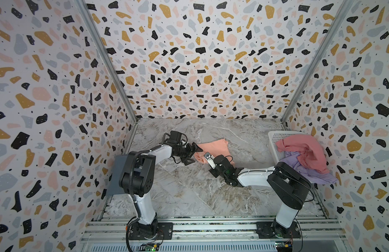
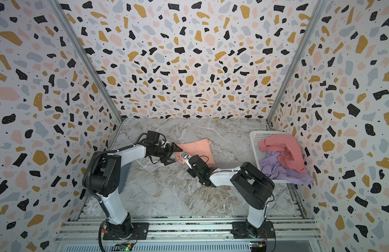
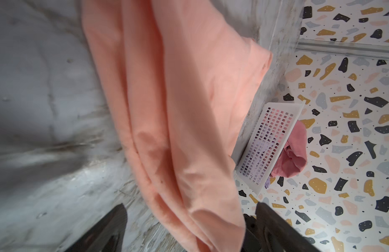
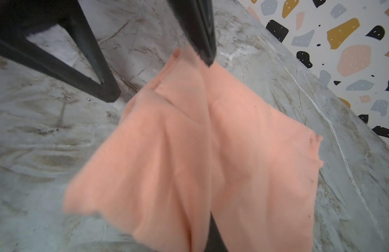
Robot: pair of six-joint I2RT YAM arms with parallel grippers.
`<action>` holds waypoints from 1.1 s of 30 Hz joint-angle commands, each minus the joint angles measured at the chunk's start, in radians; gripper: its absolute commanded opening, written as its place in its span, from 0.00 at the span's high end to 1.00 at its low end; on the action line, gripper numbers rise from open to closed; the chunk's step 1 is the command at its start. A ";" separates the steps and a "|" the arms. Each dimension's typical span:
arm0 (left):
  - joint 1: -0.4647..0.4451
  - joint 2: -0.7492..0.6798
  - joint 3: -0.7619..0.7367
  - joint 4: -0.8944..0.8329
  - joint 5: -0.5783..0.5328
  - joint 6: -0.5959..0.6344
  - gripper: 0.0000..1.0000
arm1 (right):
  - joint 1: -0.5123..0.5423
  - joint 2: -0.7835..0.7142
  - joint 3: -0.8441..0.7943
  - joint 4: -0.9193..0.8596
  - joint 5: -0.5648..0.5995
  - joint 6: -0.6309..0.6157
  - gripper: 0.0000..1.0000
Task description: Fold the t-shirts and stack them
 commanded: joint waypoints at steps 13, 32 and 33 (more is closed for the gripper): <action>-0.024 0.043 -0.016 0.268 0.078 -0.311 0.19 | 0.035 -0.079 -0.026 0.055 -0.009 -0.016 0.87; -0.068 0.058 -0.040 0.147 0.036 -0.198 0.36 | 0.044 -0.079 -0.032 0.044 0.023 0.022 0.87; -0.070 0.054 -0.050 0.156 0.039 -0.197 0.35 | 0.044 -0.079 -0.032 0.044 0.023 0.022 0.87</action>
